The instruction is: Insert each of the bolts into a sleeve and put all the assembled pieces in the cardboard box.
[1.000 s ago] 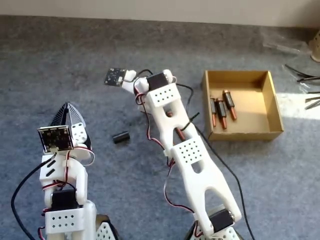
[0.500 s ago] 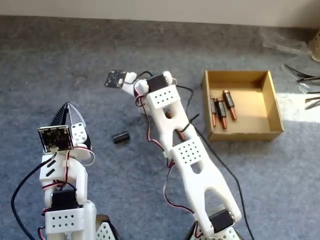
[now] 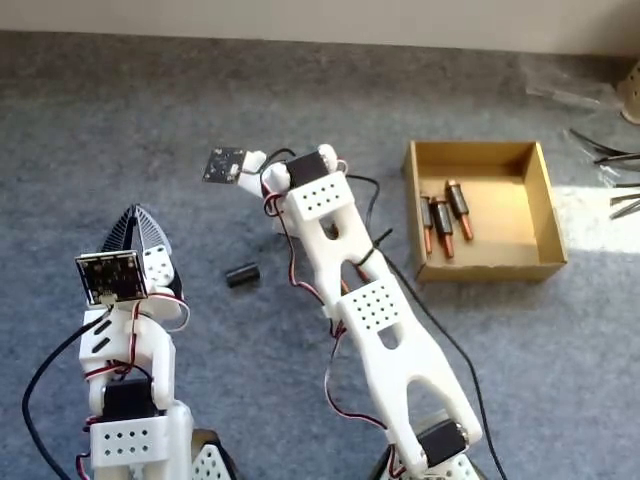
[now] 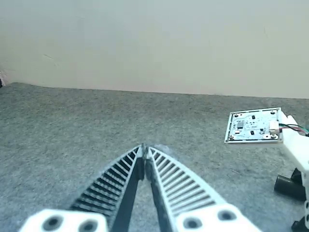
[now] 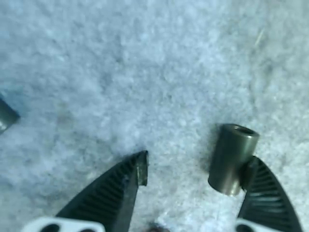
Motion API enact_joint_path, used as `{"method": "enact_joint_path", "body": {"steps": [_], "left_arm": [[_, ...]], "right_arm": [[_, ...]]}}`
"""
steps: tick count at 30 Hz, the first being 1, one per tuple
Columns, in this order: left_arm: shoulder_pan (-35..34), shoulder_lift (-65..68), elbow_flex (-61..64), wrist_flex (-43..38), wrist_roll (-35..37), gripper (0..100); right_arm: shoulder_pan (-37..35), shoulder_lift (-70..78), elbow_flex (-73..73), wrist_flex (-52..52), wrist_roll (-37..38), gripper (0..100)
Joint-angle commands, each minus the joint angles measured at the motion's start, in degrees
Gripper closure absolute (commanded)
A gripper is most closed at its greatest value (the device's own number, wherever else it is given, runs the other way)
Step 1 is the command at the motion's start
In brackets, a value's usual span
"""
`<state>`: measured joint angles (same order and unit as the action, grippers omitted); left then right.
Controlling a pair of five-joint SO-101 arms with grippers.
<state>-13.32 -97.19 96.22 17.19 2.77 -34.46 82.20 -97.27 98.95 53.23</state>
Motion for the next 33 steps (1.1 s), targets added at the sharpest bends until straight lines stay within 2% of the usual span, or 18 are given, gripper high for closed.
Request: {"method": "enact_joint_path", "body": {"steps": [1, 8, 11, 24, 26, 29, 33], "left_arm": [[-0.7, 0.1, 1.4, -1.0, -0.4, 97], [-0.7, 0.1, 1.4, -1.0, -0.4, 97], [-0.7, 0.1, 1.4, -1.0, -0.4, 97], [-0.7, 0.1, 1.4, -1.0, -0.4, 97], [-0.7, 0.1, 1.4, -1.0, -0.4, 97], [-0.7, 0.1, 1.4, -1.0, -0.4, 97], [-0.7, 0.1, 1.4, -1.0, -0.4, 97]], "right_arm": [[-3.8, 0.0, -5.8, 2.2, 0.3, 70.1], [-4.5, 0.0, -5.8, 2.1, -18.5, 70.1], [-2.9, 0.0, -5.8, 2.1, -21.5, 70.1], [-2.8, 0.0, -5.8, 2.0, -21.3, 70.1], [-2.9, 0.0, -5.8, 2.0, -18.5, 70.1], [-3.2, 0.1, -5.8, 2.0, -8.8, 70.1], [-3.4, 0.2, -5.8, 1.9, -7.9, 70.1]]}}
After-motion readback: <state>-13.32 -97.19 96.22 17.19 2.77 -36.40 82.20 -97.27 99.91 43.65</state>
